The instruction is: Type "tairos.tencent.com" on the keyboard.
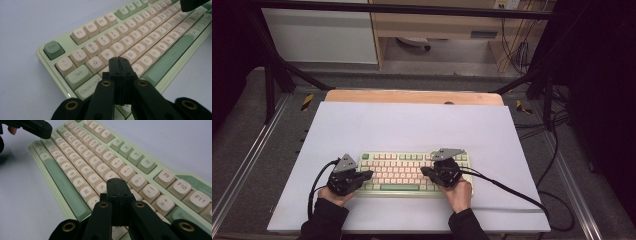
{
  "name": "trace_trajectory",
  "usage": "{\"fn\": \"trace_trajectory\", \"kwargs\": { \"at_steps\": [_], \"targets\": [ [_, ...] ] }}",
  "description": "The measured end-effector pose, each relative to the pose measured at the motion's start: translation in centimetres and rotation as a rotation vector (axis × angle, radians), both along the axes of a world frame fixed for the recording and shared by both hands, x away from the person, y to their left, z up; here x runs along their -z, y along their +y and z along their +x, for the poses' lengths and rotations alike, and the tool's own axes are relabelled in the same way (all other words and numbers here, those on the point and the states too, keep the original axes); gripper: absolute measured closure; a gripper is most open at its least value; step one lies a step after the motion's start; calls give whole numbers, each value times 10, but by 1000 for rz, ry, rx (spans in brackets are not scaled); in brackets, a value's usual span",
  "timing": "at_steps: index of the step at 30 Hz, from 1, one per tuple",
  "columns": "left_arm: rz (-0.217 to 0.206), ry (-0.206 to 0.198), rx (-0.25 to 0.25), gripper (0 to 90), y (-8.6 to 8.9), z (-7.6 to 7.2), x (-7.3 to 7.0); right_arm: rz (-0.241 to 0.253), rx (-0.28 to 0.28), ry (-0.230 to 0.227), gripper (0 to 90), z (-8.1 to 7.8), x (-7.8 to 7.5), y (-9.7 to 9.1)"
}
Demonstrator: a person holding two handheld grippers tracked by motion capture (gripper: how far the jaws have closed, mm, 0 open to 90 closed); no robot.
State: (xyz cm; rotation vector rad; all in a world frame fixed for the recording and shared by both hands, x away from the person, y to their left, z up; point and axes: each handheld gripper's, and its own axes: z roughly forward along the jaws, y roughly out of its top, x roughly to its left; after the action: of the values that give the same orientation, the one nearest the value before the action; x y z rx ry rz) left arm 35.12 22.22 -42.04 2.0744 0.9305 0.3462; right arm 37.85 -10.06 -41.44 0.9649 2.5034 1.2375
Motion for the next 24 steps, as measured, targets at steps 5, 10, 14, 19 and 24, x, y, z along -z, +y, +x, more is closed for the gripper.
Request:
{"fn": "trace_trajectory", "kwargs": {
  "at_steps": [5,10,14,19,24],
  "targets": [
    [0,1,0,896,0,0,0,-4,2,-3,900,5,2,6],
    [1,6,2,896,1,1,2,-10,9,-3,900,10,6,12],
    [0,7,3,896,0,1,2,-9,13,2,900,13,9,15],
    [2,7,6,896,0,1,3,-23,20,9,900,15,12,16],
    [0,8,2,897,1,2,3,-27,19,4,900,16,14,17]
  ]
}}
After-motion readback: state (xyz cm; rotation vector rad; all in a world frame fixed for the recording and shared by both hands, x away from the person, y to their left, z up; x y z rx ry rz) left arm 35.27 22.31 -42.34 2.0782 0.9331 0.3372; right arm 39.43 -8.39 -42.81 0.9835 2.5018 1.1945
